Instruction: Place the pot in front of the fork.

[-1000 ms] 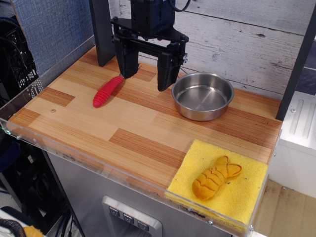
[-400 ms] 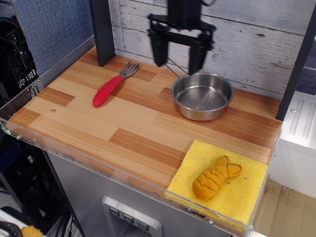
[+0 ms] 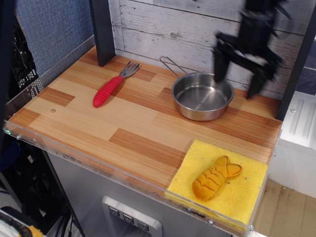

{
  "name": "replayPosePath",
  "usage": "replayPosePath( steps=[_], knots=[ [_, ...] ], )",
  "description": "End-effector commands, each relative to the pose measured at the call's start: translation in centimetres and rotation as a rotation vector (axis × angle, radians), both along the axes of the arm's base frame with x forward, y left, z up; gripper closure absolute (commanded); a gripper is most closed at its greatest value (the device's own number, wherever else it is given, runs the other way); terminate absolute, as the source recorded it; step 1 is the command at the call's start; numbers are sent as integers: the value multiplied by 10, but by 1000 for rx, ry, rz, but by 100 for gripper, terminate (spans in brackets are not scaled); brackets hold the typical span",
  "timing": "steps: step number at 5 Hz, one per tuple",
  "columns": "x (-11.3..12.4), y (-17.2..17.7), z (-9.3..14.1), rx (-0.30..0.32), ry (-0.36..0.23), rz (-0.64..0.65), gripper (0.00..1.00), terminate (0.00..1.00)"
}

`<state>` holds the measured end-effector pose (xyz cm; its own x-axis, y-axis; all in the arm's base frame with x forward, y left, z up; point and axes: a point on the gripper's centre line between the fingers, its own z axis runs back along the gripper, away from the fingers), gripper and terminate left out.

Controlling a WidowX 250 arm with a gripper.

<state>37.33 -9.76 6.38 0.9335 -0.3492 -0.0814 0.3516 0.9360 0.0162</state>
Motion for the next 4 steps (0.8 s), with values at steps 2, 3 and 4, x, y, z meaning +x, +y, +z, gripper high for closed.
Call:
replayPosePath(
  steps=[2,3,4],
  knots=[
    [-14,12,-20,116,-45,56,0,0],
    [-9,23,-25,123,-33,78,0,0],
    [-6,26,-35,126,-10,80,0,0]
  ],
)
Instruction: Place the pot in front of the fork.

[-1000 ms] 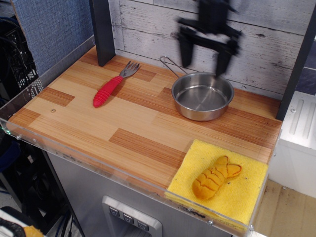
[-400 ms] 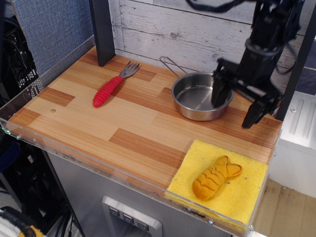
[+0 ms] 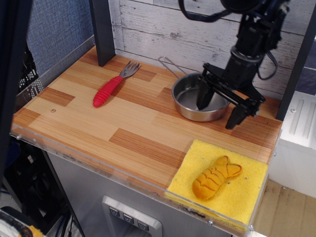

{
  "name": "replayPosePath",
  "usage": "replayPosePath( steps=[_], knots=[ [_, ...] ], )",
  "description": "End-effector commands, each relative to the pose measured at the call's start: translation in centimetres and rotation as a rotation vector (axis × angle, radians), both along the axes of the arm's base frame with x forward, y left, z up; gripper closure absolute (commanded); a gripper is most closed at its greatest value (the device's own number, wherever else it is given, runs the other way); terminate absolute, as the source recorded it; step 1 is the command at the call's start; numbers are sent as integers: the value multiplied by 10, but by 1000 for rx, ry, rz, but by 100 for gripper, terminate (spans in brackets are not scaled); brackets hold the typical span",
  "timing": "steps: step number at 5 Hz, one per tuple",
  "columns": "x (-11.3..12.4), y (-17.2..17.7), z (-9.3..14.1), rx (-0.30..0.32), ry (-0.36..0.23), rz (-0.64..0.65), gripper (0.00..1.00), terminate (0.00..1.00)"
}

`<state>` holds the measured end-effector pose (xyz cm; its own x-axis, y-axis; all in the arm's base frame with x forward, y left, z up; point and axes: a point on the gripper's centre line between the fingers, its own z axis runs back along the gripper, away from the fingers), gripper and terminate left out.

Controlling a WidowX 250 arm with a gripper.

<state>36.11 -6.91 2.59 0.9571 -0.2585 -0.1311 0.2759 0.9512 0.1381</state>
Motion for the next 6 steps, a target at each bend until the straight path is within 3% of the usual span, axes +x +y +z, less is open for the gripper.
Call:
replayPosePath(
  steps=[1,2,3,4,6],
  knots=[
    [6,-3,-10,-25,-12,19,100,0],
    [5,-4,-12,-14,1,13,100,0],
    [2,-3,-4,-32,-24,17,100,0],
    [-2,3,15,-95,-71,34,100,0],
    [-19,28,83,-228,-219,39,100,0]
  ],
)
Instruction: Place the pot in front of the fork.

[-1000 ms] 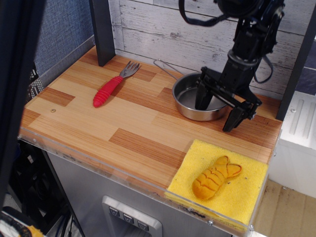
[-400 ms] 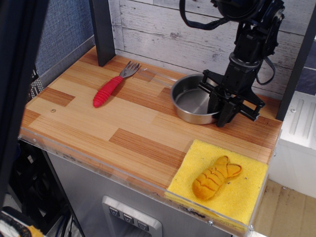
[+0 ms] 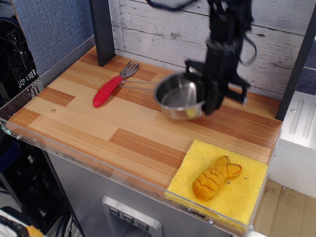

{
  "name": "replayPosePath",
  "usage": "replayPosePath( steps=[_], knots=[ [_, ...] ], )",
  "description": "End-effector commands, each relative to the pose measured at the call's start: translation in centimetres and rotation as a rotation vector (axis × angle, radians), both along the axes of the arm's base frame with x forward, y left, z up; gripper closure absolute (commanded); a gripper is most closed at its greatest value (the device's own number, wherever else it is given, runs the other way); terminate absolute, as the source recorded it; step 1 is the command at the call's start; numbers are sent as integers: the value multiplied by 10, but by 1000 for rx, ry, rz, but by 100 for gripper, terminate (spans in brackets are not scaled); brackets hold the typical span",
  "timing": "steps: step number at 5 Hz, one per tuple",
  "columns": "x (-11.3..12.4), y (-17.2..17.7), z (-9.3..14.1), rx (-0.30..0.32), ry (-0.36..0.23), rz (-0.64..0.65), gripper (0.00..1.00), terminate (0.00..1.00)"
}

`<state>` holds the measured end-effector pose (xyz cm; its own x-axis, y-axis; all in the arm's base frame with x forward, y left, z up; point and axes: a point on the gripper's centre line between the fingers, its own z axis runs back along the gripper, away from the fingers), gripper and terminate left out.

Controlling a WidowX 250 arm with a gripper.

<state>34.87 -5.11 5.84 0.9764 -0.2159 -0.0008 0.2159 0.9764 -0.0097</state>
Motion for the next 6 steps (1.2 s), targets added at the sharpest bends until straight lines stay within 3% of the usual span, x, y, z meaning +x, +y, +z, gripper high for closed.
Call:
replayPosePath(
  steps=[1,2,3,4,6],
  knots=[
    [-33,28,73,-66,-167,0,100,0],
    [-67,43,65,-54,-123,13,100,0],
    [-87,53,34,-25,-31,6,100,0],
    [-93,58,4,-7,43,9,100,0],
    [-88,57,-30,29,131,0,100,0]
  ],
)
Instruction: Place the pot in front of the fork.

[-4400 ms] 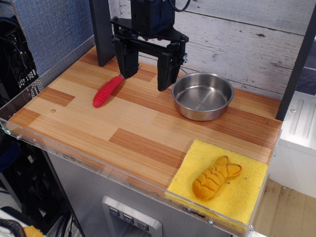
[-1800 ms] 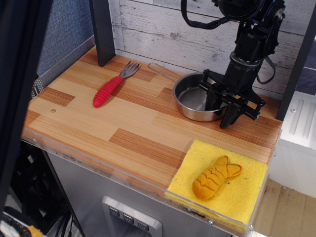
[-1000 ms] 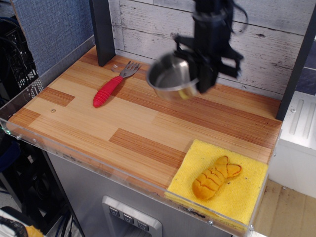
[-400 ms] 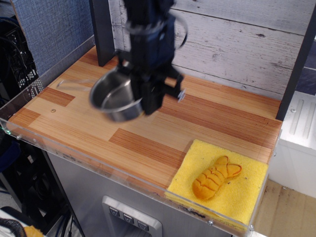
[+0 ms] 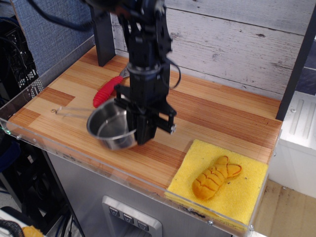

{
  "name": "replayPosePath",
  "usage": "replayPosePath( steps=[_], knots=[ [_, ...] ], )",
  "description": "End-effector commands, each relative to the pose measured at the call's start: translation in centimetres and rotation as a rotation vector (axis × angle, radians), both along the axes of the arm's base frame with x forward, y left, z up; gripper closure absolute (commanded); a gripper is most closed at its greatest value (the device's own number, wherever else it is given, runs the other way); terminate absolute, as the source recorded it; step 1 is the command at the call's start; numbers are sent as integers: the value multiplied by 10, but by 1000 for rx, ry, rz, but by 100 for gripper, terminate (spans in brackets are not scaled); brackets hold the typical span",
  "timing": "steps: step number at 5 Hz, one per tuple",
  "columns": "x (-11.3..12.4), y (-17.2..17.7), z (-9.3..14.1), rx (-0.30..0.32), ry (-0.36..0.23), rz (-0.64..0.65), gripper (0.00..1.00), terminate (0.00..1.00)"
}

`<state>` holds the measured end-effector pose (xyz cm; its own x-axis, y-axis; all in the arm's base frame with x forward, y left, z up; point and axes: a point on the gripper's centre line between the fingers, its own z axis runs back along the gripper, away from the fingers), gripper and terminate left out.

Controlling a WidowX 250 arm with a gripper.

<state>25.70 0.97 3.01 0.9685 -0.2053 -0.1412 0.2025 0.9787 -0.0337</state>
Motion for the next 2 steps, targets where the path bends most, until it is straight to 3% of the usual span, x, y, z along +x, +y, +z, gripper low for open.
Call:
replayPosePath(
  steps=[1,2],
  knots=[
    [-1,-3,-14,46,32,-14,100,0],
    [-5,0,-20,55,60,-14,100,0]
  ],
)
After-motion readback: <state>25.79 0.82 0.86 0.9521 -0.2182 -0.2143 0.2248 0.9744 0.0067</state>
